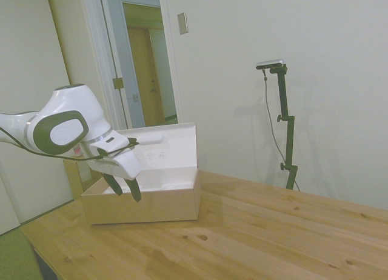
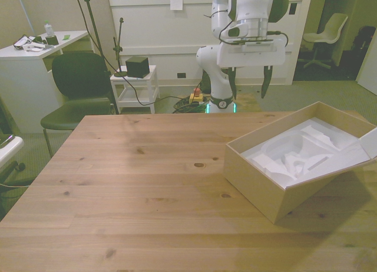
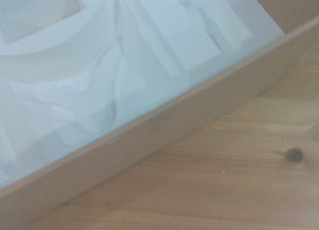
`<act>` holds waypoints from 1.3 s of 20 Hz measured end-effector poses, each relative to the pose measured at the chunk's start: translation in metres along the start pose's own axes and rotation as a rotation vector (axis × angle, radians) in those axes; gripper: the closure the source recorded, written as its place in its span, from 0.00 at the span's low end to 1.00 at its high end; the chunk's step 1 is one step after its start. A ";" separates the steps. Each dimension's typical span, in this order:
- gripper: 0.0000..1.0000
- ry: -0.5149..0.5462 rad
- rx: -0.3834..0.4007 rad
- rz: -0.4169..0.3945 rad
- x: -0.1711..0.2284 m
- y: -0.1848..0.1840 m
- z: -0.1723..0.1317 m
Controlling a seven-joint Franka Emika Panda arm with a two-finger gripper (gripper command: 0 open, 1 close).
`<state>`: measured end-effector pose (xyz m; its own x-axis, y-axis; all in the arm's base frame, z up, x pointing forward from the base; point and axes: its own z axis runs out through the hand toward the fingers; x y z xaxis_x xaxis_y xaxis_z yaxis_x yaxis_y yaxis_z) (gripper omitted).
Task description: Close the box
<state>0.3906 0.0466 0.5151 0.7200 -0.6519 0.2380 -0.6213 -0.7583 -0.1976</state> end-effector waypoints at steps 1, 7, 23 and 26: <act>0.00 0.011 0.009 -0.017 -0.004 -0.007 -0.006; 0.00 0.078 0.075 -0.087 -0.014 -0.042 -0.040; 0.00 0.255 0.173 -0.230 -0.006 -0.146 -0.083; 0.00 0.273 0.183 -0.233 -0.003 -0.163 -0.084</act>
<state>0.4632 0.1725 0.6266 0.7110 -0.4560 0.5353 -0.3682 -0.8900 -0.2690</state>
